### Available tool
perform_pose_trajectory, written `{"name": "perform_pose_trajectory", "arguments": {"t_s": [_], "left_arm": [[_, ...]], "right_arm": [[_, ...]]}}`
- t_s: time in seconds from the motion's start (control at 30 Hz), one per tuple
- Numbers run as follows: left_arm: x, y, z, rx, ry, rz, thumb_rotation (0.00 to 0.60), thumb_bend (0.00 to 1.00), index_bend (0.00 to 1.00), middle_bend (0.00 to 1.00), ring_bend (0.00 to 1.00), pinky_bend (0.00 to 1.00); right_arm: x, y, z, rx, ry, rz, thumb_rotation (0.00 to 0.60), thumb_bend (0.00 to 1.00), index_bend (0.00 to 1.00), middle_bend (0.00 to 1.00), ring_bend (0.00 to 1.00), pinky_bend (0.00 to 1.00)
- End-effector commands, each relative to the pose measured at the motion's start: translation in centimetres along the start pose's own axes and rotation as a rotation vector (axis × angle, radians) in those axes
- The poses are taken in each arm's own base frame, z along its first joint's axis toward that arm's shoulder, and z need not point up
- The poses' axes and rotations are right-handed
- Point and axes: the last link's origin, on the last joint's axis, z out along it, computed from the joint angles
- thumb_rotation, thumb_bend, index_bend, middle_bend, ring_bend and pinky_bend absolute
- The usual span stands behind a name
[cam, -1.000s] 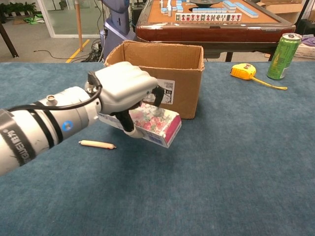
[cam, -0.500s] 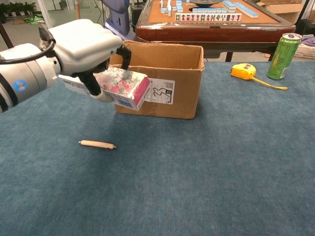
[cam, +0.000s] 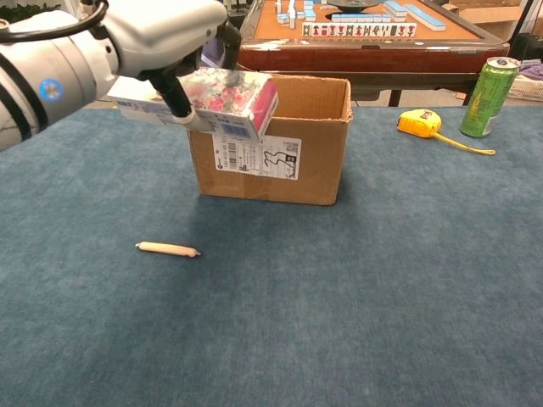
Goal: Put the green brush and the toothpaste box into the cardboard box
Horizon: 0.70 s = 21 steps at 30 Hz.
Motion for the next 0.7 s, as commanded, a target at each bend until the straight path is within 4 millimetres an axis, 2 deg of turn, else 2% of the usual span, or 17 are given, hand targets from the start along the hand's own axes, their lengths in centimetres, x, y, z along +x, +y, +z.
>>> {"name": "perform_pose_trajectory", "arguments": {"t_s": [0.03,0.4,0.7], "left_arm": [[0.5,1.2,0.9,-0.011,0.006,-0.009,0.6,0.15,0.61,1.0,1.0,1.0],[1.5,5.3,4.5,-0.025,0.013,-0.012,0.6,0.15,0.61,1.0,1.0,1.0],[1.7,7.0,6.5,-0.018,0.008,-0.007,0.6,0.15,0.61,1.0,1.0,1.0]], "right_arm": [[0.1,0.0,0.0,0.0,0.003,0.002,0.6,0.0,0.27,0.33,0.22,0.38],[0.4,0.3,-0.2,0.0,0.009,0.015,0.6,0.0,0.27,0.33,0.22,0.38],[0.6,0.4,-0.2,0.002,0.007,0.024,0.6,0.0,0.27,0.33,0.22,0.38]]}}
